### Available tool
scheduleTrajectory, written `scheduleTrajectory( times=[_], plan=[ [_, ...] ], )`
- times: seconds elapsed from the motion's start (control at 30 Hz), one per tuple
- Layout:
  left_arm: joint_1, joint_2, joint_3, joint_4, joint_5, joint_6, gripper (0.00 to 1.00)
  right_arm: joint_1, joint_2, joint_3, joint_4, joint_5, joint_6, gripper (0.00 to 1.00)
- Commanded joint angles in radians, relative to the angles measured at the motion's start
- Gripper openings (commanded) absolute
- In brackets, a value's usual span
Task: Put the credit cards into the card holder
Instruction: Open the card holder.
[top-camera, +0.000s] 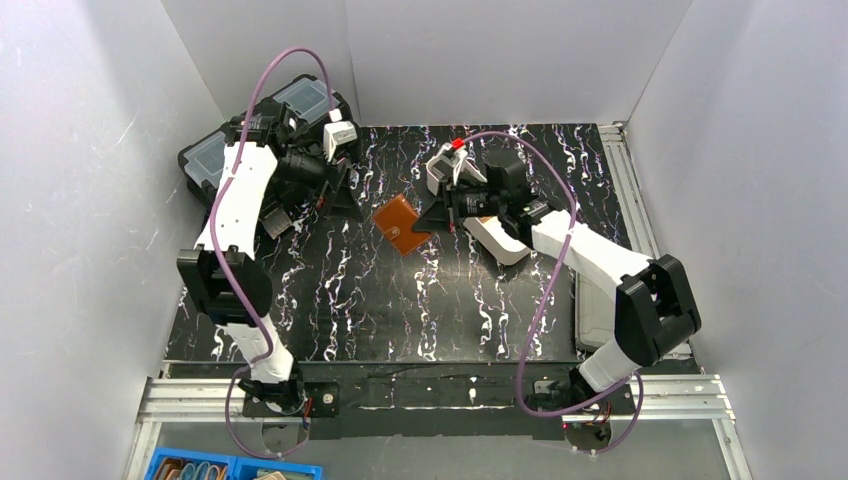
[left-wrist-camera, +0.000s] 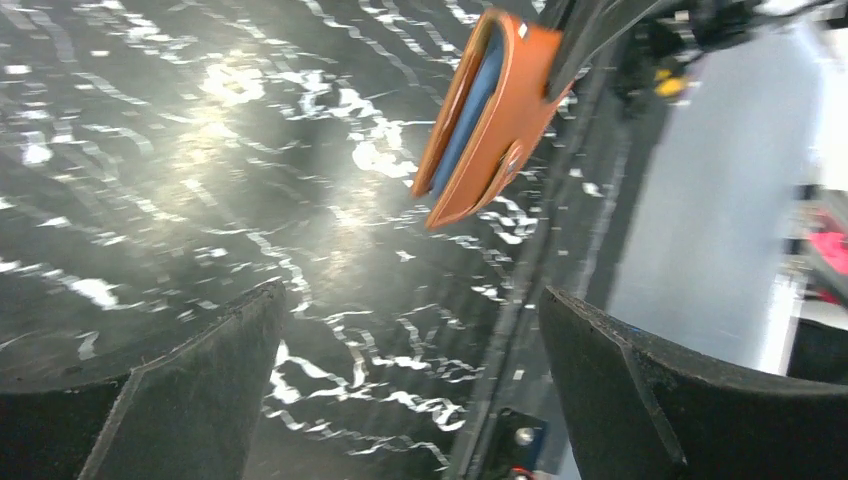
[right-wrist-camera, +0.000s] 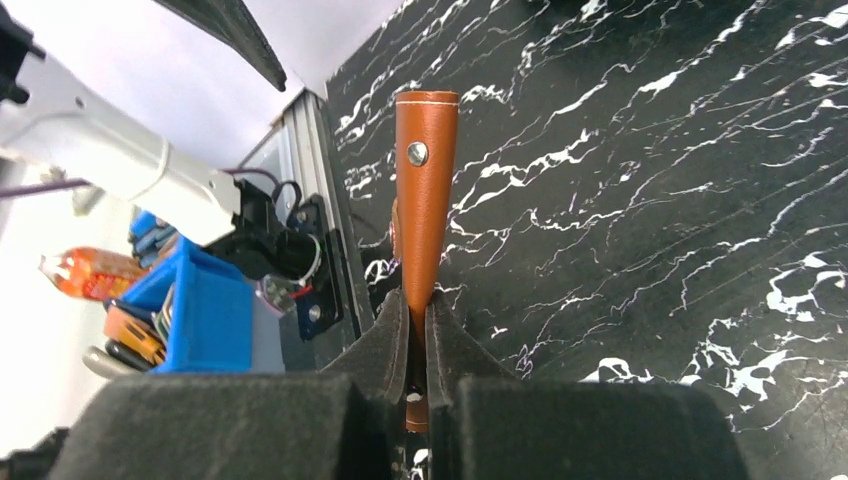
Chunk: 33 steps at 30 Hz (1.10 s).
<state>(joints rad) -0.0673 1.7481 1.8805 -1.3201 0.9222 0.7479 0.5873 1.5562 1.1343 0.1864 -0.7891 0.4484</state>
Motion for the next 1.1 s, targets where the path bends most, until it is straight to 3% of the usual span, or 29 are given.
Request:
scheduleTrajectory(
  times=[0.0,0.17,0.33,0.5,0.57,0.6,0.63,0.67,0.8,0.93,1.07],
  plan=[
    [-0.007,-0.005,0.053,-0.332,0.231,0.085,0.98,0.062,-0.049,0.097,-0.185,0.037,-0.191,0.01],
    [-0.019,-0.030,0.012,-0.246,0.228,0.043,0.98,0.104,-0.058,0.151,-0.185,0.025,-0.192,0.01],
    [-0.077,-0.051,0.005,-0.335,0.201,0.166,0.98,0.106,-0.046,0.192,-0.166,-0.030,-0.153,0.01],
    [-0.081,-0.122,-0.062,-0.226,0.169,0.122,0.97,0.108,-0.034,0.205,-0.143,-0.068,-0.118,0.01],
    [-0.084,-0.131,-0.067,-0.203,0.162,0.111,0.88,0.109,-0.033,0.205,-0.138,-0.070,-0.116,0.01],
    [-0.084,-0.129,-0.060,-0.200,0.161,0.107,0.76,0.109,-0.034,0.205,-0.137,-0.068,-0.116,0.01],
    [-0.085,-0.122,-0.043,-0.203,0.161,0.106,0.57,0.109,-0.036,0.205,-0.138,-0.065,-0.116,0.01],
    [-0.085,-0.114,-0.025,-0.215,0.159,0.108,0.46,0.109,-0.037,0.205,-0.141,-0.063,-0.117,0.01],
    [-0.085,-0.100,0.006,-0.226,0.163,0.101,0.16,0.110,-0.042,0.202,-0.156,-0.062,-0.124,0.01],
    [-0.092,-0.101,-0.001,-0.210,0.193,0.068,0.03,0.121,-0.039,0.207,-0.143,-0.064,-0.110,0.01],
    [-0.108,-0.102,-0.005,-0.238,0.215,0.080,0.09,0.138,-0.032,0.220,-0.139,-0.068,-0.098,0.01]
  ],
)
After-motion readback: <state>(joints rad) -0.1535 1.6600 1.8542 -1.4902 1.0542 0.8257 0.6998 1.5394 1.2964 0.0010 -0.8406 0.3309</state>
